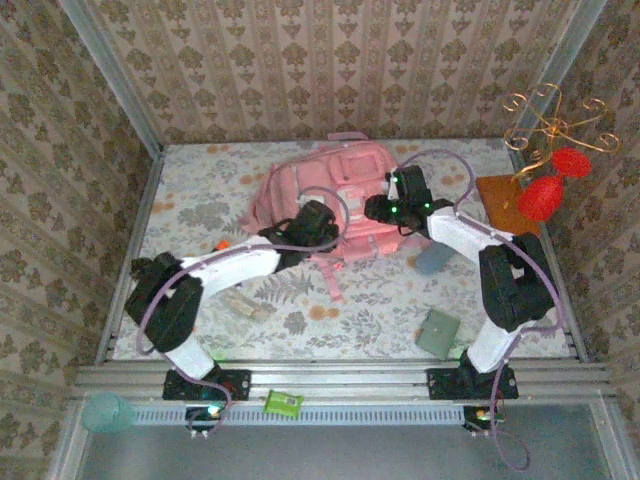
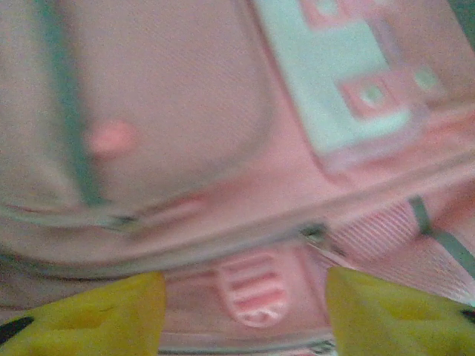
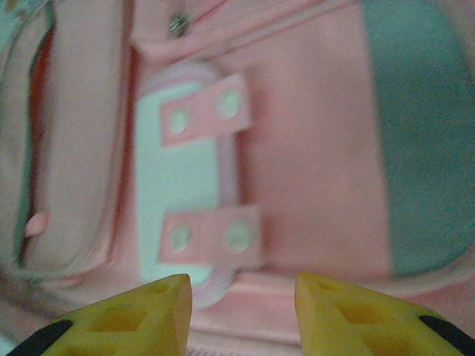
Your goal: Pack books, pencil case, and school supplies into a backpack
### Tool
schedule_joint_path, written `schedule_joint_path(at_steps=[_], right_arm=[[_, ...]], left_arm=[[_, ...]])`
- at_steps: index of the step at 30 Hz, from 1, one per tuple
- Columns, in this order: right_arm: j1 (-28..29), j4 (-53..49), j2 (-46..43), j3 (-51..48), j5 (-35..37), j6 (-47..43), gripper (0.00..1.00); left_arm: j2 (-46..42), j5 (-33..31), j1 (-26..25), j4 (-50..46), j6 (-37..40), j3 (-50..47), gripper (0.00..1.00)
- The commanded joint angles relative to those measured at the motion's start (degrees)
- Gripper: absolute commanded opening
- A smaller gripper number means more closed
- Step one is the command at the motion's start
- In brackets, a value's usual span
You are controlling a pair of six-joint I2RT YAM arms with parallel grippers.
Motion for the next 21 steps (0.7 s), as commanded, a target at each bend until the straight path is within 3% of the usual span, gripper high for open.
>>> schedule_joint_path(at_steps=[1,12,21], right_arm=[[-1.2,-1.1,3.4,1.2,0.8,-1.6,0.42],[-1.4,0.6,5.7,0.4,-0.6,-0.8,0.42],[-1.5,1.4,5.3,-0.9,-1.2,-0.4,0.42]], left_arm=[[4.5,5.9,-1.5,-0.1,-5.7,3.9,0.54],[12.8,7.2,-2.7,-1.1,-7.4,9.9,0.38],[14.6,5.6,-2.6,-0.6,-9.9,8.9,0.36]])
